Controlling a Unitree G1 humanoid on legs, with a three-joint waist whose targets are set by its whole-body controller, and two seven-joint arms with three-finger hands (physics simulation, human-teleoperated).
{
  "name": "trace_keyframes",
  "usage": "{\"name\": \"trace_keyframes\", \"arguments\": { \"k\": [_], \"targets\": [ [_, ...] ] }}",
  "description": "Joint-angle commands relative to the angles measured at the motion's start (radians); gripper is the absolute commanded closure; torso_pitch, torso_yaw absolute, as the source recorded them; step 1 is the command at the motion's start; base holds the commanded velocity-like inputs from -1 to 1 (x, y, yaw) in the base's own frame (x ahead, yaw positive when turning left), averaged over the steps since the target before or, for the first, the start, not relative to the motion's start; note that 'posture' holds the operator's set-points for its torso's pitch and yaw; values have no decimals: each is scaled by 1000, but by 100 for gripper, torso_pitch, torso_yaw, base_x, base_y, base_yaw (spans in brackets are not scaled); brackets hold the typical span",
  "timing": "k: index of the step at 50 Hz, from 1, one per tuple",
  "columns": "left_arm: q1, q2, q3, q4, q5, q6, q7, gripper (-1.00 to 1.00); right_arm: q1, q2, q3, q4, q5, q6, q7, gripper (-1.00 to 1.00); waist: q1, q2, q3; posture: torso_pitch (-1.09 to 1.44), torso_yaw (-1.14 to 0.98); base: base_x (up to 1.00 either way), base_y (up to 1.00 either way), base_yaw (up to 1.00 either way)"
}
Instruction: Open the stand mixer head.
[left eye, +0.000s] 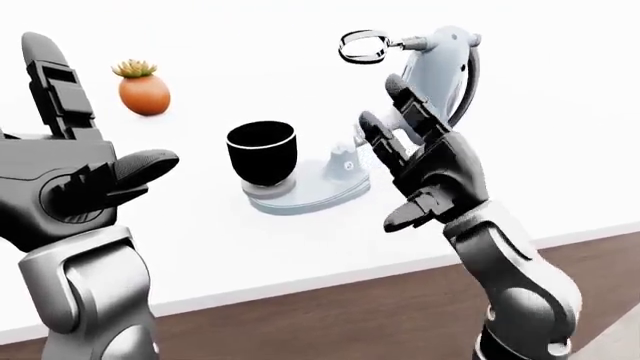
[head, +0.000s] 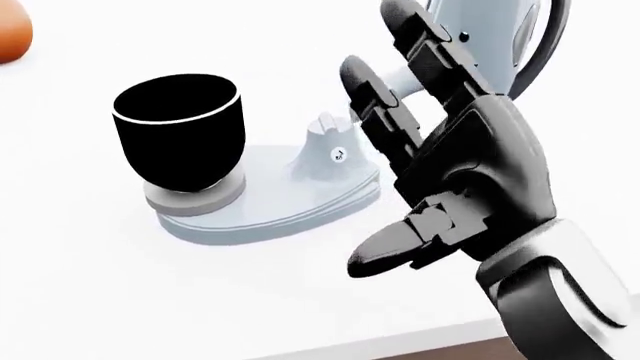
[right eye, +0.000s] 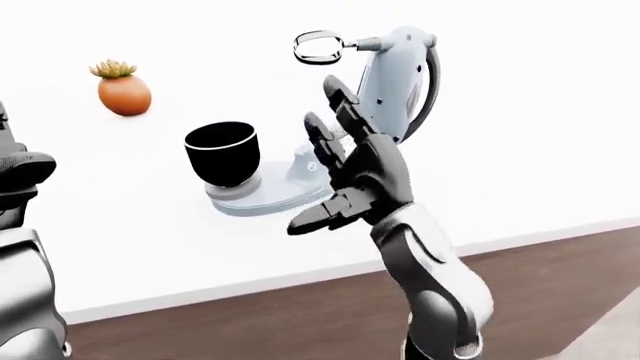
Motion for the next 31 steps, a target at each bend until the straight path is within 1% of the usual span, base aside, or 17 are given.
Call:
{"name": "trace_keyframes", "arguments": {
  "k": [1, 2, 3, 4, 7, 8, 9, 10, 14, 21, 26, 31],
  "targets": [
    [-24, 7, -3, -17, 6, -12, -7, -99, 4, -7, -17, -61, 261, -72, -141, -100, -2, 3, -7, -28, 0, 0, 0, 0],
    [-23, 4, -6, -17, 8, -13, -9, -99, 19, -17, -22, -84, 359, -114, -191, -100, -1, 3, -7, -28, 0, 0, 0, 0],
    [-21, 2, -7, -16, 10, -14, -11, -99, 27, -43, -9, -89, 404, -153, -219, -100, -1, 3, -7, -28, 0, 0, 0, 0],
    [-20, 0, -8, -12, 11, -15, -13, -99, 35, -61, -7, -100, 461, -191, -250, -100, -2, 2, -6, -28, 0, 0, 0, 0],
    [-22, -1, -10, -15, 14, -13, -14, -99, 51, -99, 1, -112, 594, -291, -317, -100, -5, 2, -6, -28, 0, 0, 0, 0],
    [-20, -2, -10, -14, 14, -13, -15, -99, 56, -112, 6, -118, 629, -314, -329, -100, -6, 1, -6, -28, 0, 0, 0, 0],
    [-15, -4, -10, -13, 17, -16, -18, -99, 65, -126, 13, -126, 638, -326, -329, -100, -7, 1, -6, -28, 0, 0, 0, 0],
    [-13, -4, -7, -15, 15, -15, -18, -99, 80, -127, 11, -142, 683, -347, -332, -100, -8, -1, -6, -28, 0, 0, 0, 0],
    [-16, -2, -6, -16, 13, -12, -17, -99, 102, -143, 14, -168, 745, -404, -344, -100, -11, -4, -6, -28, 0, 0, 0, 0],
    [-17, -2, -6, -17, 15, -11, -15, -99, 88, -166, 1, -156, 846, -471, -376, -100, -13, -8, -5, -28, 0, 0, 0, 0],
    [-15, 0, -3, -25, 12, -7, -12, -99, 97, -175, 11, -171, 840, -462, -361, -100, -13, -10, -4, -28, 0, 0, 0, 0],
    [-12, -1, -3, -30, 11, -6, -9, -99, 95, -181, 7, -176, 848, -457, -363, -100, -13, -11, -2, -28, 0, 0, 0, 0]
  ]
}}
